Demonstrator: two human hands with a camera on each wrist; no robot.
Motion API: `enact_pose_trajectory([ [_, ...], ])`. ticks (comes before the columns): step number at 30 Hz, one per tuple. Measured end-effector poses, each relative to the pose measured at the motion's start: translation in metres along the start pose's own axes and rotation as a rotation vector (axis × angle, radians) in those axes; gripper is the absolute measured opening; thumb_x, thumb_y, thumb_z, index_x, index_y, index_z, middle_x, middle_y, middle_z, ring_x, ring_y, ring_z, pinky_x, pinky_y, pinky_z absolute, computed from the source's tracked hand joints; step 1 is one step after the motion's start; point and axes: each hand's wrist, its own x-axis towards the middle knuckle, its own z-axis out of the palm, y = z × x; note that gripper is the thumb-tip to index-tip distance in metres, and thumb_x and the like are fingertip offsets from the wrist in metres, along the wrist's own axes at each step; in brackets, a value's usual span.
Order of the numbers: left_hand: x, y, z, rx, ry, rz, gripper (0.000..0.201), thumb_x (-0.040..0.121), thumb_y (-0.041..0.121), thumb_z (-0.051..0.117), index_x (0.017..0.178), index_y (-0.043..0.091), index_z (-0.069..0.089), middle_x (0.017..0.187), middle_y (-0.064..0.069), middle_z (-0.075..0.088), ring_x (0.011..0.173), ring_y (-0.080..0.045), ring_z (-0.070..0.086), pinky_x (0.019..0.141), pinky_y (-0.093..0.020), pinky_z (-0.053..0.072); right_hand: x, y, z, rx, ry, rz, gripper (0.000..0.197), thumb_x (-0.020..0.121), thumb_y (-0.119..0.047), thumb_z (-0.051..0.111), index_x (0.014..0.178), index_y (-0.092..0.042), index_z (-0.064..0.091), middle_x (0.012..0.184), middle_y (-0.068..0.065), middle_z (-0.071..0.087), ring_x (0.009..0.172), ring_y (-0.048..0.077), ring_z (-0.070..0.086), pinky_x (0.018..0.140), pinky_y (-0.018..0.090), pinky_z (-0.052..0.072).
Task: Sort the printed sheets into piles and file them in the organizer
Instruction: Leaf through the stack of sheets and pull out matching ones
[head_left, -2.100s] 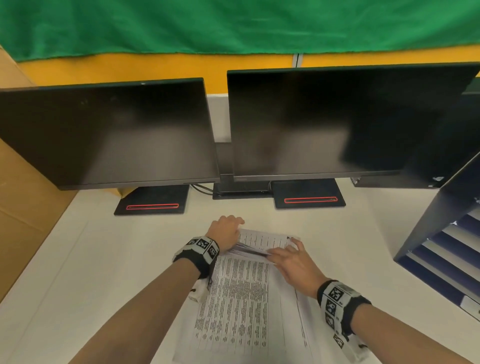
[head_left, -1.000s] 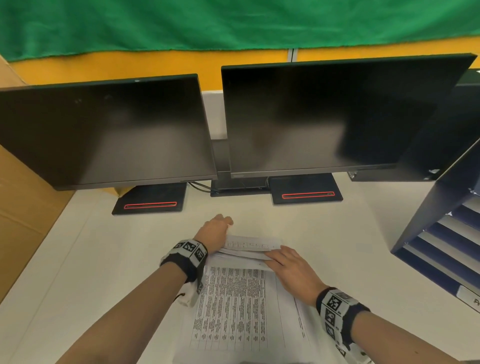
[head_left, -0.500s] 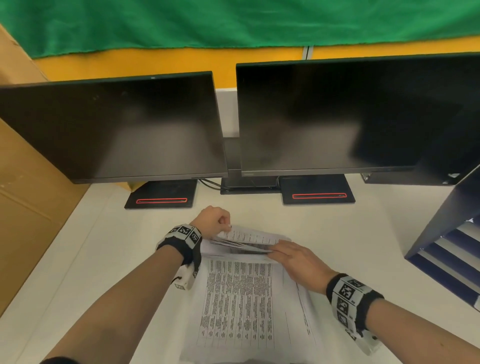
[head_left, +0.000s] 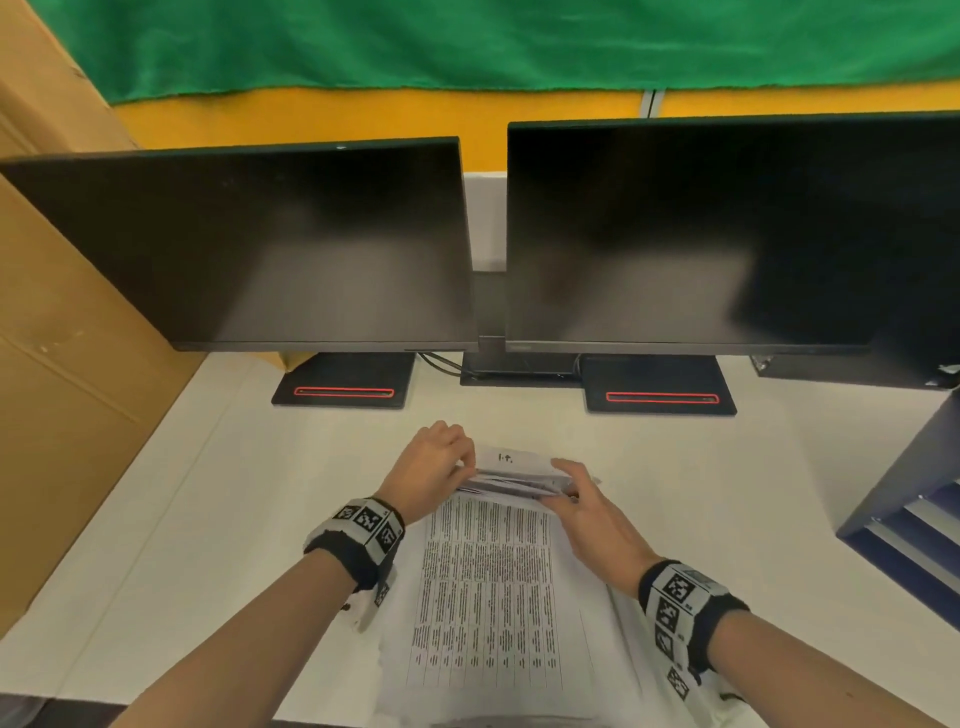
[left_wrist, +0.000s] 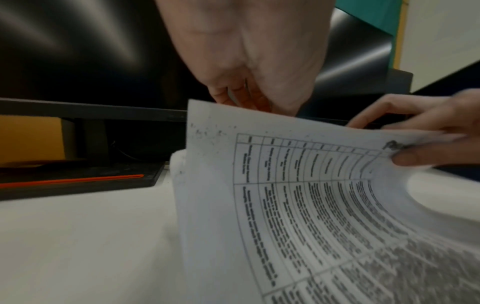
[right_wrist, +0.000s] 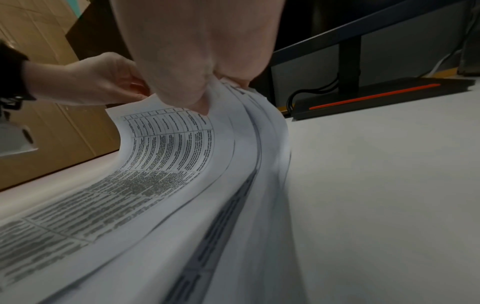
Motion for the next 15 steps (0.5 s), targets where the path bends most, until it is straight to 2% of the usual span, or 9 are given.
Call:
enact_pose_trajectory([
  [1, -0.002, 0.001, 0.0, 0.011, -0.022, 0.008, 0.008, 0.09, 0.025, 0.059, 0.084, 0.018, 0.059, 0.086, 0.006, 0.058, 0.081, -0.012, 0.047, 0.077, -0.027, 0.038, 0.001, 0.0, 0.002, 0.011, 0.001, -0.001, 0.035, 0.095, -0.041, 0.04, 0.126, -0.055, 0.03, 0.119, -0.008, 0.054, 0.09, 0.014, 0.06, 0.08, 0.033, 0.047],
  [3, -0.005, 0.003, -0.001, 0.022, -0.089, 0.001, 0.01, 0.091, 0.027, 0.057, 0.084, 0.02, 0.056, 0.081, 0.007, 0.06, 0.077, -0.012, 0.05, 0.081, -0.029, 0.037, 0.0, 0.002, 0.007, 0.033, -0.022, 0.009, 0.042, 0.096, -0.033, 0.04, 0.132, -0.052, 0.029, 0.13, -0.007, 0.052, 0.115, 0.016, 0.053, 0.1, 0.037, 0.041],
  [5, -0.006, 0.004, -0.003, -0.028, -0.161, -0.026, 0.012, 0.091, 0.031, 0.057, 0.084, 0.021, 0.055, 0.076, 0.009, 0.062, 0.071, -0.012, 0.055, 0.084, -0.028, 0.038, 0.001, 0.006, 0.009, 0.061, -0.073, 0.114, 0.046, 0.094, -0.017, 0.044, 0.136, -0.037, 0.04, 0.139, -0.001, 0.047, 0.127, 0.02, 0.043, 0.108, 0.04, 0.036],
  [7, -0.001, 0.005, -0.007, -0.221, -0.227, -0.162, 0.015, 0.093, 0.034, 0.053, 0.09, 0.02, 0.056, 0.076, 0.007, 0.067, 0.067, -0.01, 0.06, 0.076, -0.024, 0.045, 0.003, 0.007, 0.014, -0.143, -0.045, 0.013, 0.048, 0.084, 0.005, 0.052, 0.126, -0.018, 0.057, 0.135, 0.008, 0.052, 0.119, 0.028, 0.05, 0.099, 0.043, 0.046],
  [9, 0.012, 0.003, -0.006, -0.35, -0.267, -0.348, 0.019, 0.098, 0.031, 0.043, 0.109, 0.019, 0.053, 0.084, -0.003, 0.07, 0.069, -0.015, 0.064, 0.067, -0.024, 0.049, 0.002, 0.008, 0.014, -0.188, -0.009, -0.064, 0.049, 0.071, 0.012, 0.065, 0.113, -0.013, 0.066, 0.117, 0.007, 0.063, 0.101, 0.026, 0.06, 0.081, 0.036, 0.056],
  [10, 0.019, -0.001, -0.004, -0.307, -0.292, -0.404, 0.025, 0.099, 0.027, 0.04, 0.122, 0.02, 0.048, 0.094, -0.009, 0.068, 0.077, -0.02, 0.064, 0.071, -0.028, 0.049, 0.002, 0.008, 0.014, -0.219, 0.024, -0.099, 0.051, 0.062, 0.011, 0.072, 0.106, -0.014, 0.069, 0.109, 0.005, 0.066, 0.093, 0.023, 0.063, 0.073, 0.031, 0.057],
  [12, 0.031, -0.007, 0.003, -0.157, -0.405, -0.468, 0.046, 0.097, 0.021, 0.043, 0.141, 0.023, 0.032, 0.123, -0.014, 0.052, 0.1, -0.027, 0.059, 0.083, -0.033, 0.047, 0.0, 0.006, 0.012, -0.239, 0.045, -0.114, 0.056, 0.05, 0.01, 0.08, 0.098, -0.016, 0.071, 0.1, 0.001, 0.067, 0.084, 0.019, 0.065, 0.064, 0.025, 0.055],
  [13, 0.035, -0.009, 0.005, -0.1, -0.452, -0.492, 0.049, 0.094, 0.02, 0.047, 0.141, 0.023, 0.034, 0.129, -0.012, 0.044, 0.104, -0.028, 0.056, 0.083, -0.032, 0.047, -0.001, 0.008, 0.012, -0.244, 0.05, -0.118, 0.056, 0.049, 0.011, 0.08, 0.098, -0.016, 0.071, 0.1, 0.001, 0.067, 0.084, 0.018, 0.065, 0.065, 0.024, 0.055],
  [15, 0.039, -0.008, 0.005, -0.013, -0.44, -0.498, 0.031, 0.09, 0.02, 0.055, 0.12, 0.014, 0.057, 0.123, -0.008, 0.041, 0.096, -0.025, 0.056, 0.079, -0.029, 0.048, 0.0, 0.009, 0.013, -0.224, 0.016, -0.092, 0.055, 0.058, 0.013, 0.074, 0.105, -0.015, 0.069, 0.106, 0.003, 0.066, 0.09, 0.021, 0.063, 0.073, 0.027, 0.056],
])
